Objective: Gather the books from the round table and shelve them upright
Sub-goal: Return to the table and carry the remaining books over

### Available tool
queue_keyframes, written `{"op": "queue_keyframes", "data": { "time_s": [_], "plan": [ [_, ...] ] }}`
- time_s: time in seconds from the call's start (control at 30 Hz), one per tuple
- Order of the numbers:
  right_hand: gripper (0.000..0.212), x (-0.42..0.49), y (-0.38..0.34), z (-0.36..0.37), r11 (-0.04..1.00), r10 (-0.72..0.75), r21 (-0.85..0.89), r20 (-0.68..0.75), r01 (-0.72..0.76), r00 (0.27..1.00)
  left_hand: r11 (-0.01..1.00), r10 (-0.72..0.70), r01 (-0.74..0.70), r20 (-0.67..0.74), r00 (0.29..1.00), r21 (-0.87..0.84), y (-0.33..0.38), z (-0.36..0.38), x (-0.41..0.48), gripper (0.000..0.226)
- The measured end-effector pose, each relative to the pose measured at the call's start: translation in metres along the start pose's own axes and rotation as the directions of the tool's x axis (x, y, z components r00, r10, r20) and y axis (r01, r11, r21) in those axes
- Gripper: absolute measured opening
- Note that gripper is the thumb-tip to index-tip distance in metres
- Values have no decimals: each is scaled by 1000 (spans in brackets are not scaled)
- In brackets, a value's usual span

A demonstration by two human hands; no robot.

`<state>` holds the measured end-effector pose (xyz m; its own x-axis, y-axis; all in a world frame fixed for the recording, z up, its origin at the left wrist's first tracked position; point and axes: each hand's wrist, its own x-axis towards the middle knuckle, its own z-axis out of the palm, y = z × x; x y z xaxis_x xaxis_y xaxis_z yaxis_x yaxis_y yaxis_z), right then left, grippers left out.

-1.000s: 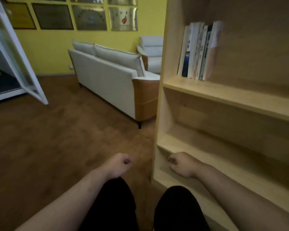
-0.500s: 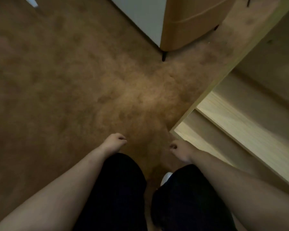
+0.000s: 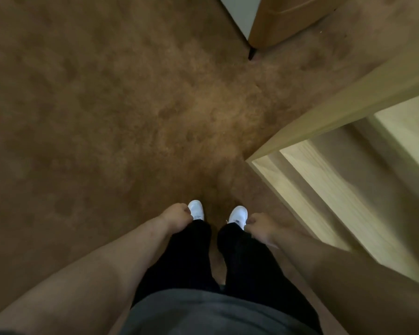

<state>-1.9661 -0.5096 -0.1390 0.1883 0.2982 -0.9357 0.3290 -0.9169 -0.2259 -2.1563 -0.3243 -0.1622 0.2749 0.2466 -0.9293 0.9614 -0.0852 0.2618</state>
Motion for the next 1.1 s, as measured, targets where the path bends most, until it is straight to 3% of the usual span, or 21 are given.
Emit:
{"op": "queue_keyframes", "data": {
  "time_s": [0.13,0.23,0.37,0.53,0.77,0.83,1.0,1.1],
  "plan": [
    [29,-51,-35,-26,999,-35,7,-54,35,998,991,79,-78,-4,997,111,3,-38,-56,25],
    [14,-74,-65,-56,998,-68,1,-161,69,985,993,89,-83,-66,994,84,-1,-77,-82,29],
    [14,-79,-92,-81,995,-73,53,-261,90,963,993,92,-82,-115,989,84,-2,-120,-98,31],
    [16,-80,-122,-85,988,-147,-68,-221,135,964,990,137,-143,-162,977,-21,10,-144,-100,33],
    [12,-53,-157,-136,945,-248,-244,-108,216,963,994,92,-96,-77,993,-54,22,-190,-71,30],
    [22,-35,-164,-159,950,-242,-228,-106,213,965,996,63,-65,-35,997,-55,32,-215,-61,33],
    [27,-1,-192,-222,987,-139,-108,-167,122,976,976,30,-29,-1,1000,214,77,-295,-30,40],
    [24,16,-203,-266,996,-89,-32,-190,85,978,983,41,-28,-69,997,182,113,-352,-8,37]
  ]
}}
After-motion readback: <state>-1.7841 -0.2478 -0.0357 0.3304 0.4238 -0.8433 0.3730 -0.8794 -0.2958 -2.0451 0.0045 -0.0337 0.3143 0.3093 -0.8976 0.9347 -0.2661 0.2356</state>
